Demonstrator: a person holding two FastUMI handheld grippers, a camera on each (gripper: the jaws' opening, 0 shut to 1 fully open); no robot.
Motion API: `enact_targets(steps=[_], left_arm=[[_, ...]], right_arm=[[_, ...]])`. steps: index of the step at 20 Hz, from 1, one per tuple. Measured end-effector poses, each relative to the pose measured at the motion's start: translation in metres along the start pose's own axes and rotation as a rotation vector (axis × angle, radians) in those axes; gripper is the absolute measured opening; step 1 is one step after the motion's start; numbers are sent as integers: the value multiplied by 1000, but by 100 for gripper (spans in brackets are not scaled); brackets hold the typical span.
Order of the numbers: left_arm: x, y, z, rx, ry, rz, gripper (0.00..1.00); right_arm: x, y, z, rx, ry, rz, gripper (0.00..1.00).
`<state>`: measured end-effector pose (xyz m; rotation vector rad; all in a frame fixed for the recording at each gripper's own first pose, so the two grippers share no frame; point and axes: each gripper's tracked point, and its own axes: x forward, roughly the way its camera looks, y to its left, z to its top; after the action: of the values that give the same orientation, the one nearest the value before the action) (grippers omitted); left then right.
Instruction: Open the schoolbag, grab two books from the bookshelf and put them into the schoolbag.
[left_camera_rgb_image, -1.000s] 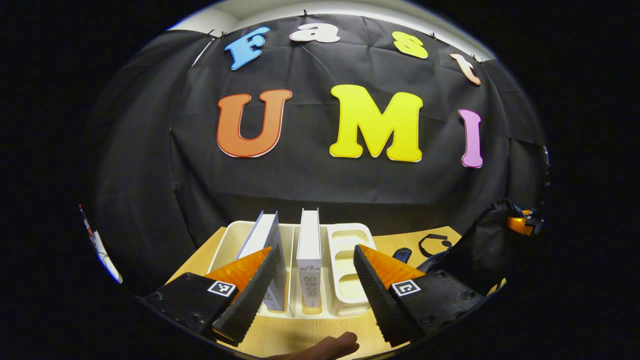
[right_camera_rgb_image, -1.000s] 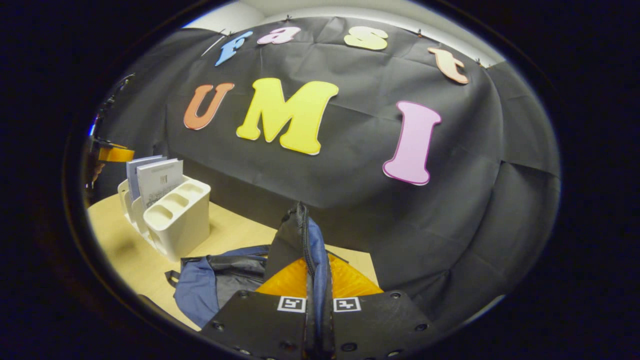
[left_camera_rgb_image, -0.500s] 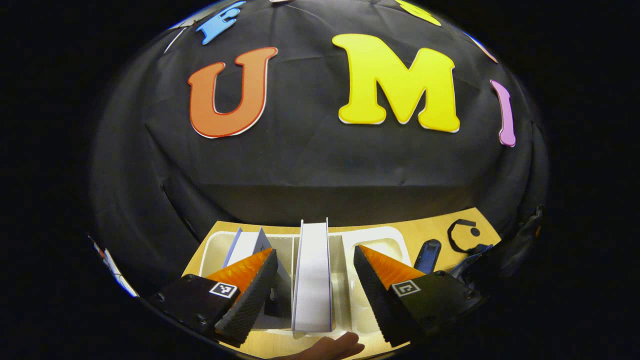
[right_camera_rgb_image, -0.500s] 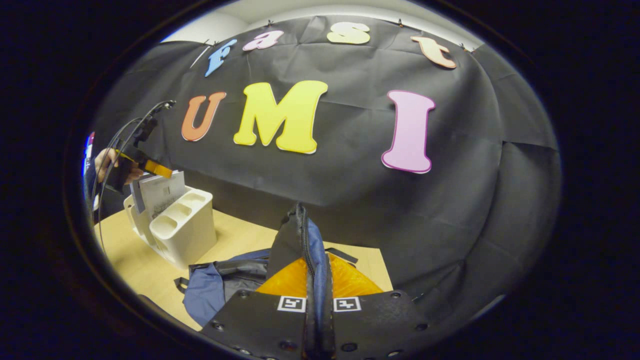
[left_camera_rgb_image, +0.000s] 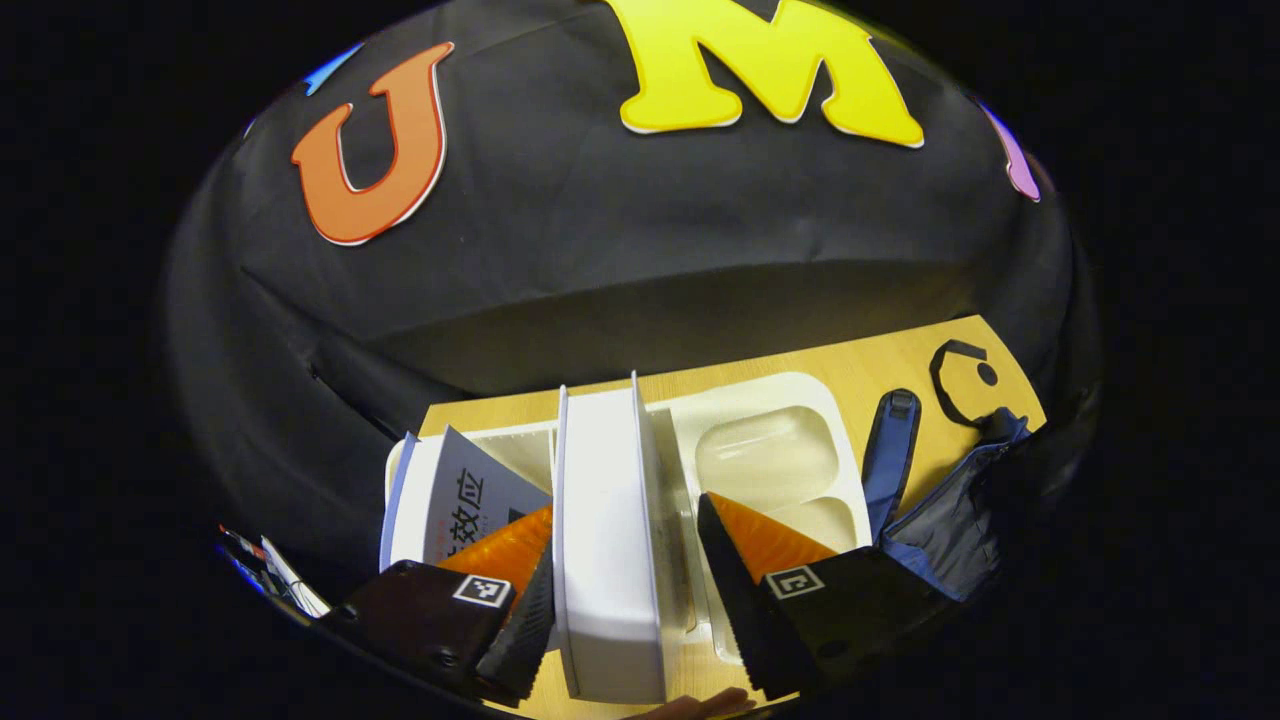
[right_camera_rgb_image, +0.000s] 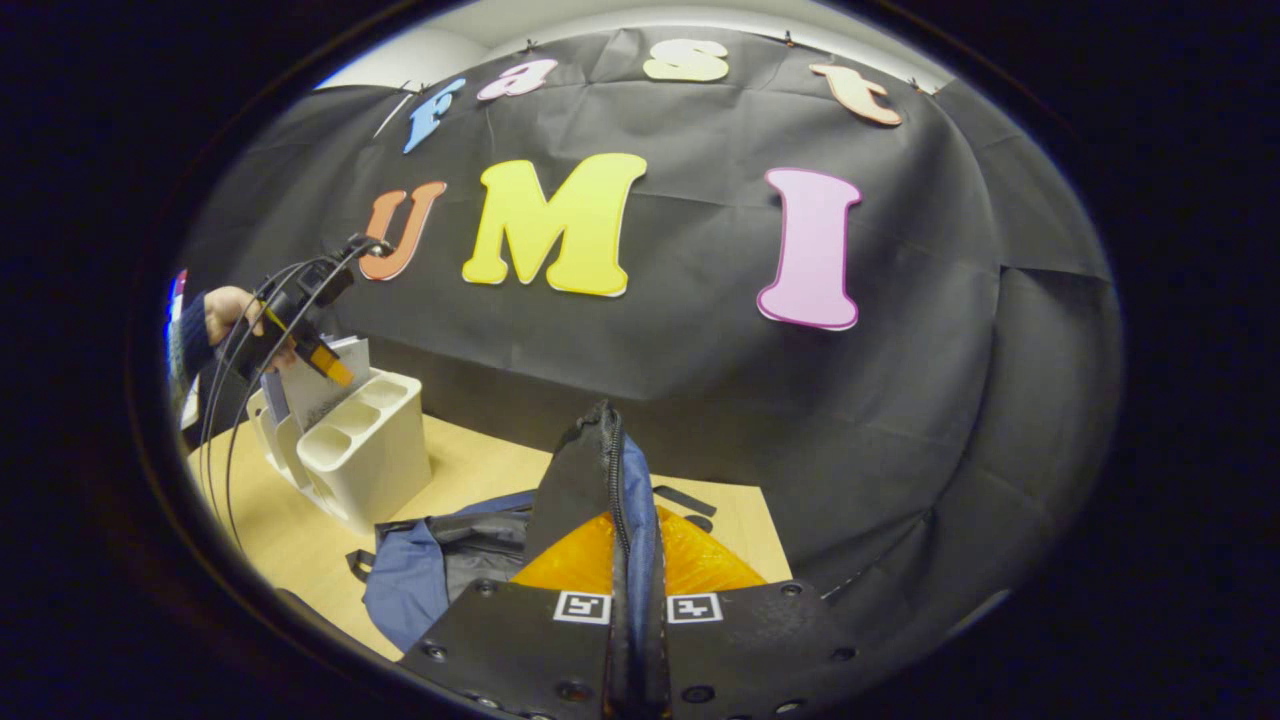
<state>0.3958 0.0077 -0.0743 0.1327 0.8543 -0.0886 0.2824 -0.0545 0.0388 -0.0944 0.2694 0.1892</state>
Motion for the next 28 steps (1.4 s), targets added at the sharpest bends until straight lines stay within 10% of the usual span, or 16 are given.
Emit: enact_targets(steps=[4,14,28], left_arm=[[8,-3,-5,31,58,2,48],[-51,8,-28,-133,-10,-15,51],[-167,15,-128,-418,-168,-222,52]], right_arm=[[1,1,-7,7,11,6,6],[3,4,-16,1,16,10,6],[13,12,-36,-25,51,-11,6]])
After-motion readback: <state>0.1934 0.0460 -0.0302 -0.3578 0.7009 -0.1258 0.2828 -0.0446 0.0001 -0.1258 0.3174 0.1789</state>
